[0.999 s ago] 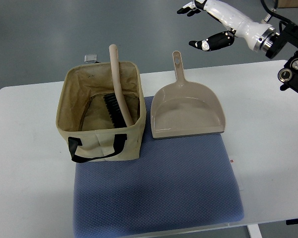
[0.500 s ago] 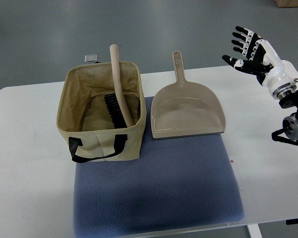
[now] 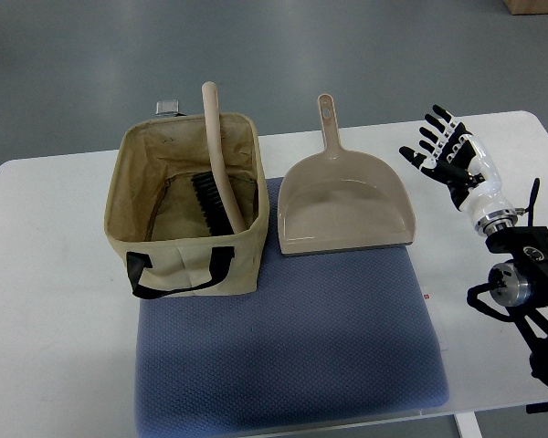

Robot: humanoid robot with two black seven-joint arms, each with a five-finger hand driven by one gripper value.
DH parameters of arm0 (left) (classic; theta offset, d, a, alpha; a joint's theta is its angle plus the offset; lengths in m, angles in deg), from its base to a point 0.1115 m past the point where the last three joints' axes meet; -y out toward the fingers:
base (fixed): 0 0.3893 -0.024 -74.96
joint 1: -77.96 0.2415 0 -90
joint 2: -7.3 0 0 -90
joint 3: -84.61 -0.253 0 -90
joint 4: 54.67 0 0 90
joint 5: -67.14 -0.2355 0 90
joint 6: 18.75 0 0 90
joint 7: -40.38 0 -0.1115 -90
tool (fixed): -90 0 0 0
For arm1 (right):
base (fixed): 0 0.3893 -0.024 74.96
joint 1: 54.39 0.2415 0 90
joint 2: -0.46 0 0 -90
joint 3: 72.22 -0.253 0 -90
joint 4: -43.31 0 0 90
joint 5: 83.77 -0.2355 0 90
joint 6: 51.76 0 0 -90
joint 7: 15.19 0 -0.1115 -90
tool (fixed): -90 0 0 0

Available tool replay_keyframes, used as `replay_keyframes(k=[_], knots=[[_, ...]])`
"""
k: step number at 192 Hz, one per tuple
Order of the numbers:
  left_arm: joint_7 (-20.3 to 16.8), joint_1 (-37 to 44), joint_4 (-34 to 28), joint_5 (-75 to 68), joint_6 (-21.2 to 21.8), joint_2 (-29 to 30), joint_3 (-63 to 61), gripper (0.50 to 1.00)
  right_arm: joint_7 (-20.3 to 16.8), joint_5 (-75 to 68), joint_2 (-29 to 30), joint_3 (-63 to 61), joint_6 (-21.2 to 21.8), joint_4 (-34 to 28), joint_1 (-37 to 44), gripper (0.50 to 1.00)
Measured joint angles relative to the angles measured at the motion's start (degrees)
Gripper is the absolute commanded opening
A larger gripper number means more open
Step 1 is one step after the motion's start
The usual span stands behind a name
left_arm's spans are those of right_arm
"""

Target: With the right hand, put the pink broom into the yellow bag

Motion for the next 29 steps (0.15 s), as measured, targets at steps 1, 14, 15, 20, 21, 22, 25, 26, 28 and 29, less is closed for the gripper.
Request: replay_keyframes(k=[1,14,15,20,21,22,25,26,28,29], knots=[[0.0,0.0,0.0,0.0,0.0,0.0,0.0,1.0,0.0,0.0,0.02,0.0,0.0,0.0,0.0,0.93],[0.0,0.0,0.0,0.0,0.01,0.0,0.0,1.0,0.03,0.0,0.2,0.01,-0.01,0.0,-0.02,0.93],[0.0,0.0,0.0,0.0,0.02,0.0,0.0,1.0,0.03,0.0,0.21,0.02,-0.01,0.0,-0.02,0.93],[0.0,0.0,0.0,0.0,0.02,0.0,0.0,1.0,0.03,0.0,0.25,0.06,-0.01,0.0,-0.04,0.93],[0.0,0.0,0.0,0.0,0.02,0.0,0.0,1.0,0.03,0.0,0.25,0.07,-0.01,0.0,-0.04,0.93],[0.0,-0.01,0.0,0.0,0.02,0.0,0.0,1.0,0.03,0.0,0.26,0.08,-0.01,0.0,-0.05,0.93],[0.0,-0.01,0.0,0.0,0.02,0.0,0.0,1.0,0.03,0.0,0.28,0.1,-0.01,0.0,-0.05,0.93],[0.0,-0.01,0.0,0.0,0.02,0.0,0.0,1.0,0.03,0.0,0.28,0.11,-0.01,0.0,-0.06,0.93],[0.0,-0.01,0.0,0.0,0.02,0.0,0.0,1.0,0.03,0.0,0.3,0.12,-0.01,0.0,-0.06,0.93],[0.0,-0.01,0.0,0.0,0.02,0.0,0.0,1.0,0.03,0.0,0.31,0.13,-0.01,0.0,-0.06,0.93]])
